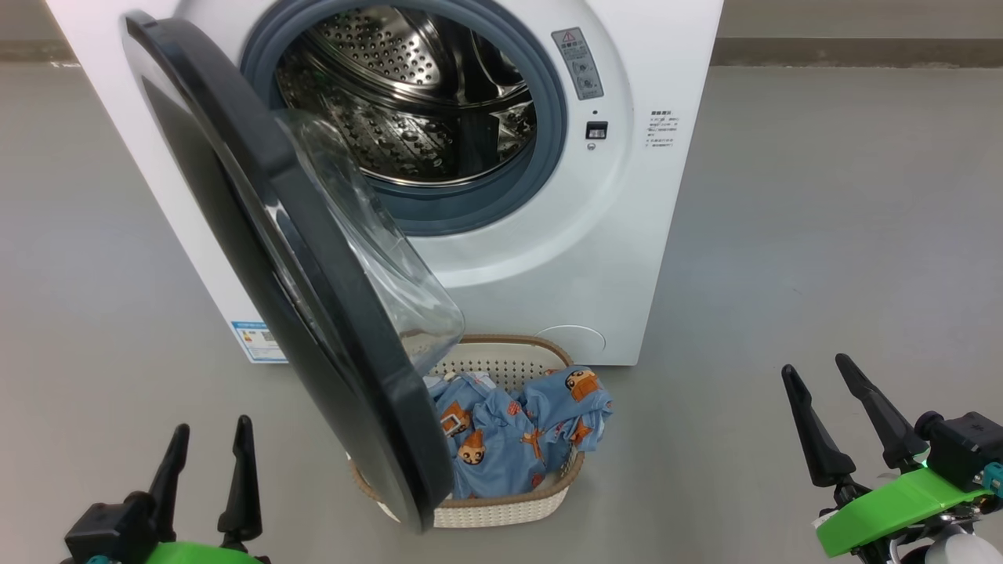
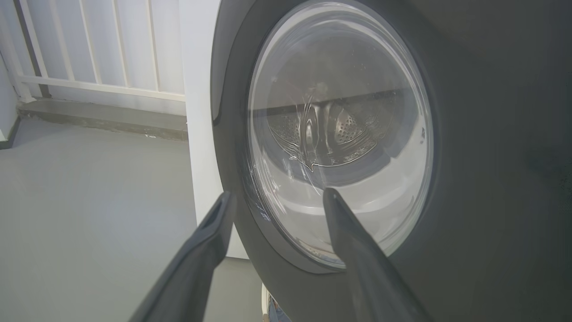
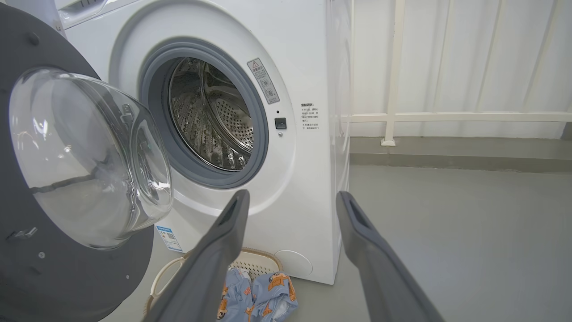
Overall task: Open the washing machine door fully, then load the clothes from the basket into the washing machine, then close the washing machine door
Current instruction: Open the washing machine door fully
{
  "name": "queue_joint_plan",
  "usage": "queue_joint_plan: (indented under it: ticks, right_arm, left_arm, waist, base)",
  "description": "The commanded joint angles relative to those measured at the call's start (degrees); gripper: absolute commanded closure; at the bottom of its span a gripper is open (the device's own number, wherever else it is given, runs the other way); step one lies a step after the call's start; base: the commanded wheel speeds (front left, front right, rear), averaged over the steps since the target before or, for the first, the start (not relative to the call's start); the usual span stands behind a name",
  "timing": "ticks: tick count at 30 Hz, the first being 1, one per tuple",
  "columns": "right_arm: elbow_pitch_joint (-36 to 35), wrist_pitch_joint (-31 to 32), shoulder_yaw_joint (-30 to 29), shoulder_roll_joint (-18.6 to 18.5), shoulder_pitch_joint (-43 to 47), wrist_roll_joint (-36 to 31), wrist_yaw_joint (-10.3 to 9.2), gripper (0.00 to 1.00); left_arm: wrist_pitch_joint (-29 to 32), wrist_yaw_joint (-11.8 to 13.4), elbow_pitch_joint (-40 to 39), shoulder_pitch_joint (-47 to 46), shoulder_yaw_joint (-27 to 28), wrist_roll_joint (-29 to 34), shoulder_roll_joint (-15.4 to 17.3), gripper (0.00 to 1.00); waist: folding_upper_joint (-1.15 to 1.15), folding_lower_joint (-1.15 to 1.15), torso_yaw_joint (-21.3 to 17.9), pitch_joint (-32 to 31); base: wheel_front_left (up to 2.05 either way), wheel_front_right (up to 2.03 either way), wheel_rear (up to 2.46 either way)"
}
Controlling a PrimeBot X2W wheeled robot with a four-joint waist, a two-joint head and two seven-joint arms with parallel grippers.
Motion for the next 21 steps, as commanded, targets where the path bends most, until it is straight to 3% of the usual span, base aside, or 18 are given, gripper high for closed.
queue_joint_plan:
  ticks: [1,4,6,7,21]
  right_arm:
    - [-1.4,-0.7,0.8,-0.9,-0.7,-0.2,0.09,0.00]
    - [-1.4,-0.7,0.9,-0.6,-0.7,-0.4,0.09,0.00]
    - [-1.4,-0.7,0.9,-0.6,-0.6,-0.3,0.09,0.00]
    - [-1.4,-0.7,0.9,-0.6,-0.6,-0.3,0.09,0.00]
    - [-1.3,-0.7,0.9,-0.1,-0.7,-0.4,0.09,0.00]
  left_arm:
    - [-0.4,-0.1,-1.2,-2.1,1.7,0.5,1.1,0.00]
    - [-0.4,-0.1,-1.3,-2.1,1.6,0.5,1.1,0.02]
    - [-0.4,-0.1,-1.3,-2.1,1.6,0.4,1.1,0.56]
    - [-0.4,-0.1,-1.3,-2.1,1.6,0.4,1.1,1.00]
    - [-0.4,-0.1,-9.9,-4.1,0.6,0.4,1.0,1.00]
  waist:
    - [0.00,0.00,0.0,0.0]
    - [0.00,0.00,0.1,-0.1]
    - [0.00,0.00,0.1,-0.1]
    - [0.00,0.00,0.1,-0.1]
    - [0.00,0.00,0.1,0.1]
  base:
    - [0.00,0.00,0.00]
    - [0.00,0.00,0.00]
    - [0.00,0.00,0.00]
    - [0.00,0.00,0.00]
    - [0.00,0.00,0.00]
